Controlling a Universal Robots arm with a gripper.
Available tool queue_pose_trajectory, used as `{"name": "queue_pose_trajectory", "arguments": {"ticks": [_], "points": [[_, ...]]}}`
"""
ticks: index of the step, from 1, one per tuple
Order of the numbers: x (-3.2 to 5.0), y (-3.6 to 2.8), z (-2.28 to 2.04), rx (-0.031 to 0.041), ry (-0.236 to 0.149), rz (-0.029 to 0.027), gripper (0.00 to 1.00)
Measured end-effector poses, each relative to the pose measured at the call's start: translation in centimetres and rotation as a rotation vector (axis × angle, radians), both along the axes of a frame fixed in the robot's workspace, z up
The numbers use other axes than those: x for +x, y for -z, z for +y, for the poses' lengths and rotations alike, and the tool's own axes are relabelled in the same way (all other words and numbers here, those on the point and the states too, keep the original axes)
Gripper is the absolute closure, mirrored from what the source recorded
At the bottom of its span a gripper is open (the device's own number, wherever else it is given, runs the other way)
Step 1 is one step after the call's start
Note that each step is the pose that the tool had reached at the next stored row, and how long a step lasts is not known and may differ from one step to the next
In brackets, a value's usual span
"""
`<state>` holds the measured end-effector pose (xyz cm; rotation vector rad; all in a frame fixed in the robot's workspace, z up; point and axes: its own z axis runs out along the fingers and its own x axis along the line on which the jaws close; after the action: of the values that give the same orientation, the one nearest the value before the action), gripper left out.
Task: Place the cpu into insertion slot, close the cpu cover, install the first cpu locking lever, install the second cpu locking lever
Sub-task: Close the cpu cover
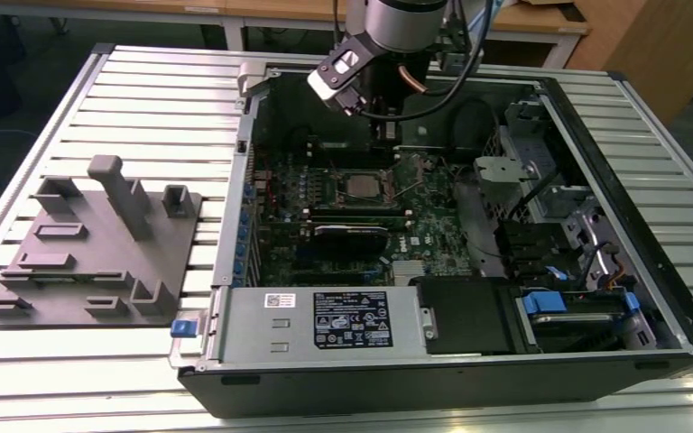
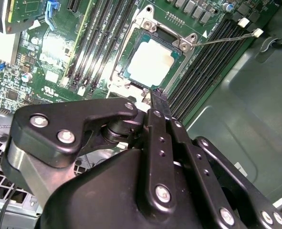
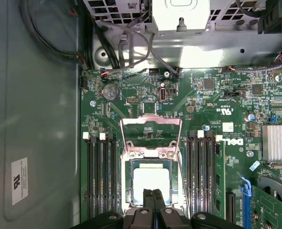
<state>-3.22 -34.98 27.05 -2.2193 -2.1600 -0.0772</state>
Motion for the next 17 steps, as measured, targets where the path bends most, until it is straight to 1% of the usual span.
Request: {"name": "queue_pose_trajectory", "arguments": {"ticks": [17], "points": [[0.10,0.00,0.00,0.0000,0.000,0.0001,0.89]]}}
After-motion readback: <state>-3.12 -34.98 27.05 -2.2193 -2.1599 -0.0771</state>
